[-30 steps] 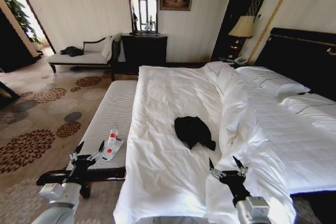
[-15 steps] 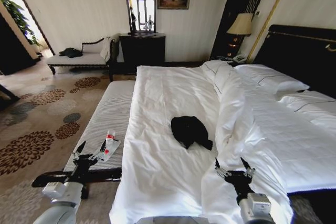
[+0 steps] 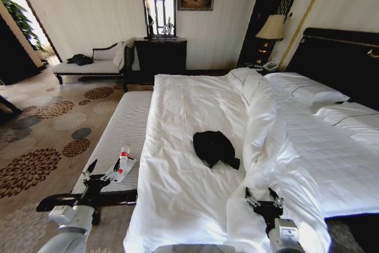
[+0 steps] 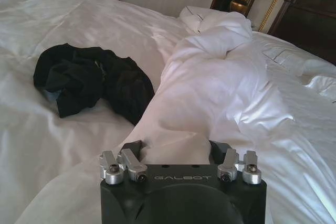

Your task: Fold the clothes on the bed.

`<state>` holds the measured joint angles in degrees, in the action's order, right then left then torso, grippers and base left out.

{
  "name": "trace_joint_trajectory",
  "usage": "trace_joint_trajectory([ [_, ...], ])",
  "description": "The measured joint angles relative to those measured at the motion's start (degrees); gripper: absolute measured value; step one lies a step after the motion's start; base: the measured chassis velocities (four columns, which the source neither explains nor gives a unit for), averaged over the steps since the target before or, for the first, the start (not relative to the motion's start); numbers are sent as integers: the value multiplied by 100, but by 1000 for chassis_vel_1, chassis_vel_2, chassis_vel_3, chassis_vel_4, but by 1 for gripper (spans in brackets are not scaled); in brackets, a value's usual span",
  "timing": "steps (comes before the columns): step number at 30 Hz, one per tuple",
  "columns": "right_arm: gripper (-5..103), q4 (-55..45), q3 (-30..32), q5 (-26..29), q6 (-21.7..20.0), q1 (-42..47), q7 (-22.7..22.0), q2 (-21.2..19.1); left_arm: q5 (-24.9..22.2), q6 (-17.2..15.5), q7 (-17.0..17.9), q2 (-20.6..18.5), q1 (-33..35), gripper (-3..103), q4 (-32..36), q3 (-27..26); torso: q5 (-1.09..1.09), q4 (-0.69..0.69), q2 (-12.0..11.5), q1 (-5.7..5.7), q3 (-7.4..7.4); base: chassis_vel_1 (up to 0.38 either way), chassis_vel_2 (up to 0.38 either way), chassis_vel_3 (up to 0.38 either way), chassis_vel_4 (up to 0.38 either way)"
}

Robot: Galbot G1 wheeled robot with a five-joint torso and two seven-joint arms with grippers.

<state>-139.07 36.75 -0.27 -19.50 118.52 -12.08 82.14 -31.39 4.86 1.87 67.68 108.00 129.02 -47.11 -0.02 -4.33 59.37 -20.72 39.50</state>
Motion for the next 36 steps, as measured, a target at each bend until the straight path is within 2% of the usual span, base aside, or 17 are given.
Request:
trace_joint_trajectory([
  [2, 71, 10, 0, 14, 0, 0, -7, -2, -3, 7, 0, 3, 3, 100, -13, 0, 0, 0, 0, 0, 0, 0, 0, 0, 0],
  [6, 49, 29, 0, 80, 5, -18, -30, -6, -11, 28, 0, 9, 11, 100, -55, -6, -2, 0, 0, 0, 0, 0, 0, 0, 0],
  [8, 49, 33, 0, 88, 10, -21, -33, -6, -11, 30, 0, 10, 11, 100, -58, -6, -2, 0, 0, 0, 0, 0, 0, 0, 0],
  [11, 33, 45, 0, 142, 63, -34, -42, -6, -14, 31, 0, 14, 0, 100, -66, -6, -1, 0, 0, 0, 0, 0, 0, 0, 0],
  [14, 27, 45, 0, 153, 78, -43, -46, -3, -15, 32, 0, 16, -5, 100, -67, -5, 0, 0, 0, 0, 0, 0, 0, 0, 0],
  [15, 17, 45, 4, 155, 81, -48, -50, -2, -15, 31, 0, 19, -9, 100, -69, -3, -1, 0, 0, 0, 0, 0, 0, 0, 0],
  [16, 12, 44, 12, 156, 83, -52, -50, -1, -15, 31, 0, 22, -13, 100, -73, -1, -1, 0, 0, 0, 0, 0, 0, 0, 0],
  [18, 12, 42, 17, 159, 85, -53, -50, -1, -15, 31, 0, 24, -14, 100, -73, 0, -1, -1, 0, 0, 0, 0, 0, 0, 0],
  [20, 3, 16, 44, 200, 99, -58, -50, -2, -15, 31, 1, 28, -15, 100, -80, 7, -1, 0, 0, 0, 0, 0, 0, 0, 0],
  [28, 1, -153, 190, 317, 153, -70, -87, -8, -15, 37, 0, 29, -13, 100, -80, 14, 0, -1, 0, 0, 0, 0, 0, 0, 0],
  [36, 1, -413, 898, 908, -29, -337, -80, -40, -29, 69, 2, 29, 1, 100, -80, 2, -1, 0, 0, 0, 0, 0, 0, 0, 0],
])
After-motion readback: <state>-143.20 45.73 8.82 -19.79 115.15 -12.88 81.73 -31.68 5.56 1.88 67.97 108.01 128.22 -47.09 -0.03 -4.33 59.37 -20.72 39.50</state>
